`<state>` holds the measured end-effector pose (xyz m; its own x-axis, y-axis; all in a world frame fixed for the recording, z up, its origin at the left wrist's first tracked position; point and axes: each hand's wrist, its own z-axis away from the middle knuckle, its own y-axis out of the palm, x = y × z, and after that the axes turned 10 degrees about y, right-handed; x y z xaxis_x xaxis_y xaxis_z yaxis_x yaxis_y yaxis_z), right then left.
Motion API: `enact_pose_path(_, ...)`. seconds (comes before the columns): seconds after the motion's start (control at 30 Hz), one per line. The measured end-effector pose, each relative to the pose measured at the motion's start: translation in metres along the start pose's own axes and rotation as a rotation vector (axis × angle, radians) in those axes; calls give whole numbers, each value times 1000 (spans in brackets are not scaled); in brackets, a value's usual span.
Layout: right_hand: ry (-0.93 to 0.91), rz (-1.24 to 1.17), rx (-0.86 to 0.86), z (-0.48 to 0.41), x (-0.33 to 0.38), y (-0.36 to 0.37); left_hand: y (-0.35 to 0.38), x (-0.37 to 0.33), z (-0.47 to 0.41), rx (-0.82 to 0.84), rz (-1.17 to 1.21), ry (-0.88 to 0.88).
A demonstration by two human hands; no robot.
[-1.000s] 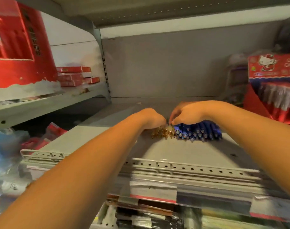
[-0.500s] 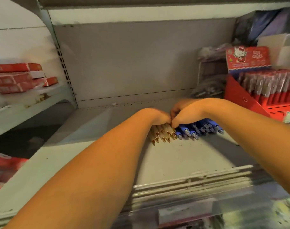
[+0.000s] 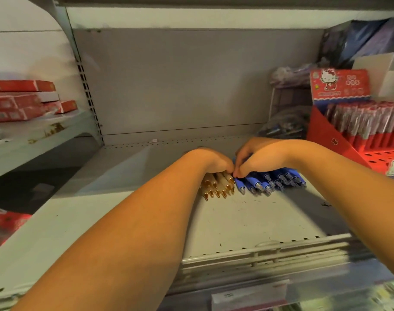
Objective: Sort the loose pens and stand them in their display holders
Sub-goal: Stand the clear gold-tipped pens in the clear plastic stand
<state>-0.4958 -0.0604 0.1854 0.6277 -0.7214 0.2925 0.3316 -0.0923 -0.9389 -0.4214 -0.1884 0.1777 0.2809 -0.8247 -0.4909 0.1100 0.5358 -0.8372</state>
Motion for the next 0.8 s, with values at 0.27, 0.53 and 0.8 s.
enact_pose_path(0.27,-16,189,18,-5,15,13,-5,3,2,-23,-101,-66)
enact_pose_path(0.53,59,223,22,-3,22,13,-1,4,-2,-67,-104,-143)
enact_pose_path(0.8,55,234,-139,0,30,22,-3,-6,-1,35,-249,-98)
